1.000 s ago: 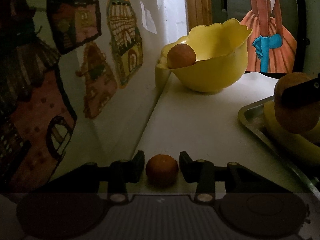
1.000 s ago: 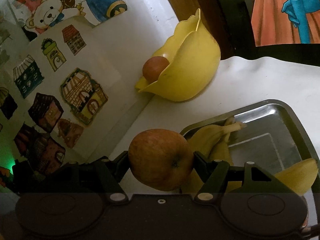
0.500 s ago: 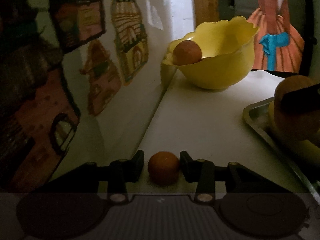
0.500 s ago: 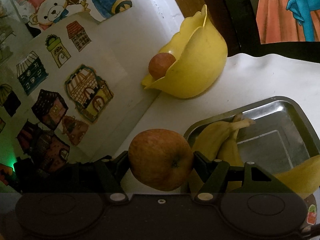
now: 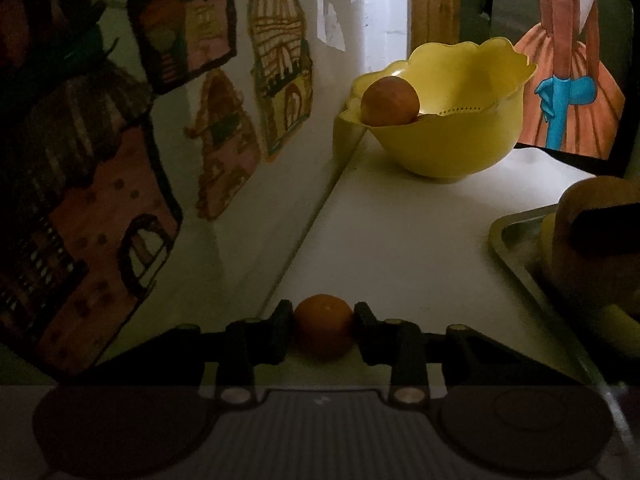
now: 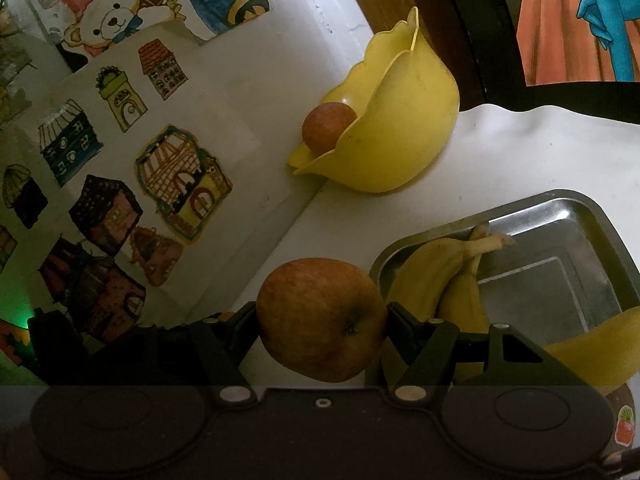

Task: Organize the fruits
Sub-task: 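Carry the apple and orange tomato over the metal tray with both grippers, then lower the apple and orange tomato into the tray and open both grippers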

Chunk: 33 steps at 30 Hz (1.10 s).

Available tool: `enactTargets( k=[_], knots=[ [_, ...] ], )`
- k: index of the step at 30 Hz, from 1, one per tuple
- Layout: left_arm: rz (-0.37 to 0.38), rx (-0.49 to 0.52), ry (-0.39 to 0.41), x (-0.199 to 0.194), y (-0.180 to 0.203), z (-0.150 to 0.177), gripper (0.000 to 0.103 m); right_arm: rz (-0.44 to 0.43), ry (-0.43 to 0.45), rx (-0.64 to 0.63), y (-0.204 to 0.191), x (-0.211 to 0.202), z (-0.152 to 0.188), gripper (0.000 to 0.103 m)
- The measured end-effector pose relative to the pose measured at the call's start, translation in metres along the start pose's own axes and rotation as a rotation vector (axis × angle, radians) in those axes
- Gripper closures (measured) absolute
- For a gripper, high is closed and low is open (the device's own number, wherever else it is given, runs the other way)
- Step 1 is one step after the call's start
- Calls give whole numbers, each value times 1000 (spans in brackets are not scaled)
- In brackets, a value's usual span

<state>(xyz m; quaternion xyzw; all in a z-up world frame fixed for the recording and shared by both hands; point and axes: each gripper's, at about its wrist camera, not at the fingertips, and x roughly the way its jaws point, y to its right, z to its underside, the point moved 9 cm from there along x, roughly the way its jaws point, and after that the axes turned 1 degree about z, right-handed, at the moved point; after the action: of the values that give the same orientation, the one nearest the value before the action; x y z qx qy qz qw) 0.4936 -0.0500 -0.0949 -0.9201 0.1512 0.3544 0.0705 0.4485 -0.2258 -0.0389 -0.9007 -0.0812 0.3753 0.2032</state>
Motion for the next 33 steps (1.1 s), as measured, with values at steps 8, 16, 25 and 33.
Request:
enactTargets(
  k=[8, 16, 25, 33],
  knots=[
    [14, -29, 1, -5, 1, 3, 67, -3, 5, -1, -3, -4, 1, 33],
    [82, -7, 17, -17, 29, -5, 68, 25, 36, 8, 8, -13, -8, 33],
    [210, -29, 68, -32, 89, -27, 67, 95, 66, 14, 47, -34, -19, 33],
    [285, -51, 70, -62, 143, -15, 67, 125, 44, -25, 79, -43, -30, 33]
  ],
)
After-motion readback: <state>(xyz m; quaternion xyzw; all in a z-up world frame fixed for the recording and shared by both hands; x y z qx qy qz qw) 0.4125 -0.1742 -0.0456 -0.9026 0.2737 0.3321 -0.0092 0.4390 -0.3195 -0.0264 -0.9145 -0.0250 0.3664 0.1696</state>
